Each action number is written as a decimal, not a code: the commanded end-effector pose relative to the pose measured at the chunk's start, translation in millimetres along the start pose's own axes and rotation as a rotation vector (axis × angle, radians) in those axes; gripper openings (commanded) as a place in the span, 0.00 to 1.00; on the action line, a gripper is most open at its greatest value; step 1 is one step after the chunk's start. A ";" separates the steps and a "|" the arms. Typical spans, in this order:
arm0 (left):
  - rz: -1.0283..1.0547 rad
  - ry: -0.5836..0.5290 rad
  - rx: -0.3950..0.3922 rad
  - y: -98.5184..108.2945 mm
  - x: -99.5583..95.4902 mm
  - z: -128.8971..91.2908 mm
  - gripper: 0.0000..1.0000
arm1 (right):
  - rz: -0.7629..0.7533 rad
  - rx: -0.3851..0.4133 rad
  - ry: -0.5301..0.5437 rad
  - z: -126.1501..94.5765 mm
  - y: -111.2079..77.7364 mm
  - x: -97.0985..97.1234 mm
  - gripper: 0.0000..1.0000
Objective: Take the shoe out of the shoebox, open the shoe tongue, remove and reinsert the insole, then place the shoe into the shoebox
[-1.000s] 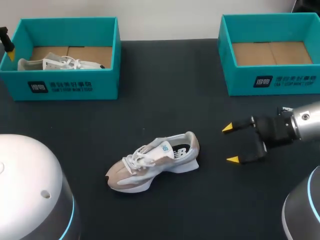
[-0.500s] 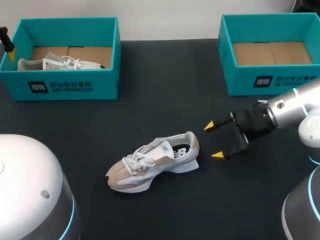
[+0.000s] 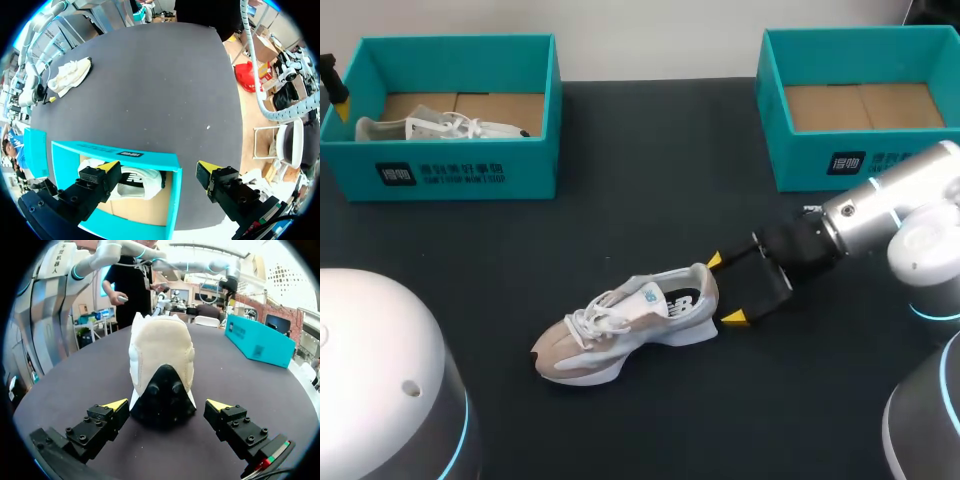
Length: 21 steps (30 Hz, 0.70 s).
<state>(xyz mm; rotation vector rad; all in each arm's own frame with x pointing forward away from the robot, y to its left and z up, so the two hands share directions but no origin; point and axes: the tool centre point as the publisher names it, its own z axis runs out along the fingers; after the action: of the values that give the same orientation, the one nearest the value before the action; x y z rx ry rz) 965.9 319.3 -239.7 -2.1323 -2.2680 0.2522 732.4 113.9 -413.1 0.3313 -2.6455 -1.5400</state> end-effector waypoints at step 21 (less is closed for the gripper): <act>0.000 0.002 -0.002 -0.7 0.3 0.0 1.00 | -0.011 -0.051 0.061 56.3 13.6 0.7 1.00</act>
<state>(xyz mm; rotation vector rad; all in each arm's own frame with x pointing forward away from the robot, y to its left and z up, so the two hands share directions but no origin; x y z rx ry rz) 965.9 319.3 -239.7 -2.1322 -2.2681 0.2523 717.7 159.1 -421.5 0.3842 -2.5613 -1.5681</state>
